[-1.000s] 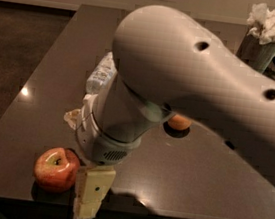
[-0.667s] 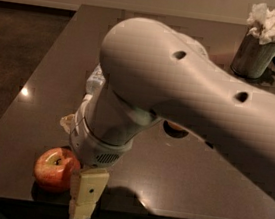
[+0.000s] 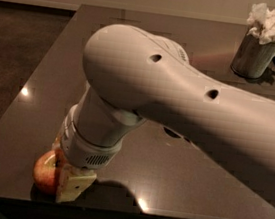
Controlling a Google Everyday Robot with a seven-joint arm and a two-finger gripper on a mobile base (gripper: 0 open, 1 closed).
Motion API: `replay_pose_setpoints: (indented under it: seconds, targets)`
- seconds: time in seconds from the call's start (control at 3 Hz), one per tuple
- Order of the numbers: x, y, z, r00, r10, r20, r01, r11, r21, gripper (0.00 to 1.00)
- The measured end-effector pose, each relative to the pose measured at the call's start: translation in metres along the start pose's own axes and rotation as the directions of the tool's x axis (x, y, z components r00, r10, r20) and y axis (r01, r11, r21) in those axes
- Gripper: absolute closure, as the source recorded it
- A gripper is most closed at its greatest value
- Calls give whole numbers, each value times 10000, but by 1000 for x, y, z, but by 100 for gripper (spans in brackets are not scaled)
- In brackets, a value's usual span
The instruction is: Move apple near blue plastic bottle
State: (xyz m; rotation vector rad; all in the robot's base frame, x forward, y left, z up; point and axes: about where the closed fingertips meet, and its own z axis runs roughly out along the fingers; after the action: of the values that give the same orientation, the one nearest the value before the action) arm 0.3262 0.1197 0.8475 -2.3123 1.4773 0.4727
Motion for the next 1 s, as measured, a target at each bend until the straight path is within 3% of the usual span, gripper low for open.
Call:
replay_pose_setpoints:
  seconds: [0.33,0.67,1.0]
  targets:
    - [-3,-4,-1,9999,117,-84,-118,9998,-131,64]
    - [24,-38,-29,9917,1230,-376,-1212,9915,475,95]
    - [67,-77,-63,9679,2440,-609,-2307,9578,1714,100]
